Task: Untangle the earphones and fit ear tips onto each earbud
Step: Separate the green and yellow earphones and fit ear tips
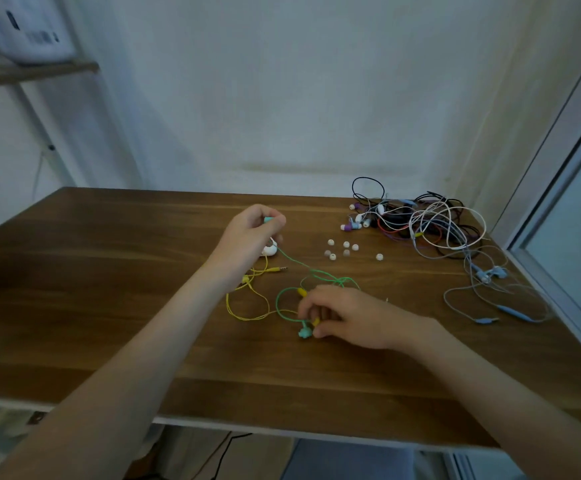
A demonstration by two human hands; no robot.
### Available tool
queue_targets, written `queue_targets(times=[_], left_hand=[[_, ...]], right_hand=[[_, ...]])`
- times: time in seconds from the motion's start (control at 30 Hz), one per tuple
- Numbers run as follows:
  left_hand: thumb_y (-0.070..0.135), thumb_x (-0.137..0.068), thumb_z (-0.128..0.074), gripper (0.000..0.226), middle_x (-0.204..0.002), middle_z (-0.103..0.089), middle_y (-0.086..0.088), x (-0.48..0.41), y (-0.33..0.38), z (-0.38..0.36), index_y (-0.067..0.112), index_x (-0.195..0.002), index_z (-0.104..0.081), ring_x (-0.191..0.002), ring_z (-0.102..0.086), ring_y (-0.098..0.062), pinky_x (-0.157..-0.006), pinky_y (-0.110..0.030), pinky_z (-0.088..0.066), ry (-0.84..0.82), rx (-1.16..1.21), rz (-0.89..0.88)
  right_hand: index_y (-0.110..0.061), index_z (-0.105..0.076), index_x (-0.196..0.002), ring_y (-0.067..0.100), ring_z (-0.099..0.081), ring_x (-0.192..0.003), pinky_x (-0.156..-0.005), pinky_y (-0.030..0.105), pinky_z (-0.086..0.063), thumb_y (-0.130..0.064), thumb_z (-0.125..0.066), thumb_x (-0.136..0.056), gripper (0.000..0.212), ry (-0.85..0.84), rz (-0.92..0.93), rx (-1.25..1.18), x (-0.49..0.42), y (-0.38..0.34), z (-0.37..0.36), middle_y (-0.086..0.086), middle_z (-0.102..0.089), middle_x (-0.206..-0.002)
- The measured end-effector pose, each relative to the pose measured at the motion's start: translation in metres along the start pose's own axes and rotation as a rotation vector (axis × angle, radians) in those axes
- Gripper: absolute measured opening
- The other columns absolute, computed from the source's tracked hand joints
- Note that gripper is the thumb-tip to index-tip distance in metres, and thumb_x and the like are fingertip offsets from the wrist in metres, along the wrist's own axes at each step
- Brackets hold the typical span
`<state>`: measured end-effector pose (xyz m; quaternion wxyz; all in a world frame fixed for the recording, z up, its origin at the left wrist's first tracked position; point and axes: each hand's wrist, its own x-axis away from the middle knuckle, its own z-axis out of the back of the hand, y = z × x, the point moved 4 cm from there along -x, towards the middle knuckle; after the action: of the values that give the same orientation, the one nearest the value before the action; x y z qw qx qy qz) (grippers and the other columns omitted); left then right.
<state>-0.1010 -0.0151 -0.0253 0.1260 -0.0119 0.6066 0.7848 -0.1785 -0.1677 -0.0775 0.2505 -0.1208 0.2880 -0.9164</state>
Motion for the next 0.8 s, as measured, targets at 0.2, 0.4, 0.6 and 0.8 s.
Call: queue_targets(times=[0.2,0.4,0.6,0.8], left_hand=[[0.005,-0.095,-0.041,0.024,-0.075,-0.065,0.000,0.007,0.004,-0.013,0.014,-0.082,-0.059,-0.065,-0.055,-0.011,-0.067,-0.026,-0.045,-0.097,0.046,0.054],[0.000,-0.087,-0.043,0.034,-0.082,-0.065,0.006,0.015,0.006,-0.036,0.022,-0.081,-0.067,-0.060,-0.048,-0.004,-0.056,-0.025,-0.034,-0.173,-0.110,0.006],[0.012,-0.089,-0.052,0.024,-0.083,-0.064,0.004,0.016,-0.003,-0.042,0.030,-0.085,-0.067,-0.070,-0.050,-0.015,-0.065,-0.029,-0.037,-0.227,-0.291,0.016],[0.027,-0.086,-0.067,0.005,-0.079,-0.057,0.010,0.018,-0.025,-0.027,0.024,-0.083,-0.065,-0.079,-0.054,-0.010,-0.066,-0.025,-0.039,-0.404,-0.491,0.057]], right_hand=[[-0.026,-0.057,-0.110,0.005,-0.054,-0.089,-0.079,0.020,-0.046,0.002,-0.060,-0.087,0.036,0.206,-0.030,-0.305,0.027,0.015,0.031,-0.003,-0.057,-0.098],[-0.011,-0.063,-0.104,0.014,-0.061,-0.082,-0.077,0.023,-0.052,-0.003,-0.060,-0.089,0.017,0.468,-0.069,-0.700,0.040,0.022,0.053,0.007,-0.062,-0.093],[-0.010,-0.064,-0.092,0.015,-0.054,-0.073,-0.070,0.025,-0.047,-0.013,-0.058,-0.091,0.006,0.472,-0.111,-0.712,0.039,0.025,0.055,-0.001,-0.059,-0.074],[-0.021,-0.066,-0.099,0.006,-0.058,-0.080,-0.076,0.021,-0.047,-0.018,-0.056,-0.094,0.011,0.255,-0.195,-0.496,0.031,0.034,0.041,-0.003,-0.064,-0.089]])
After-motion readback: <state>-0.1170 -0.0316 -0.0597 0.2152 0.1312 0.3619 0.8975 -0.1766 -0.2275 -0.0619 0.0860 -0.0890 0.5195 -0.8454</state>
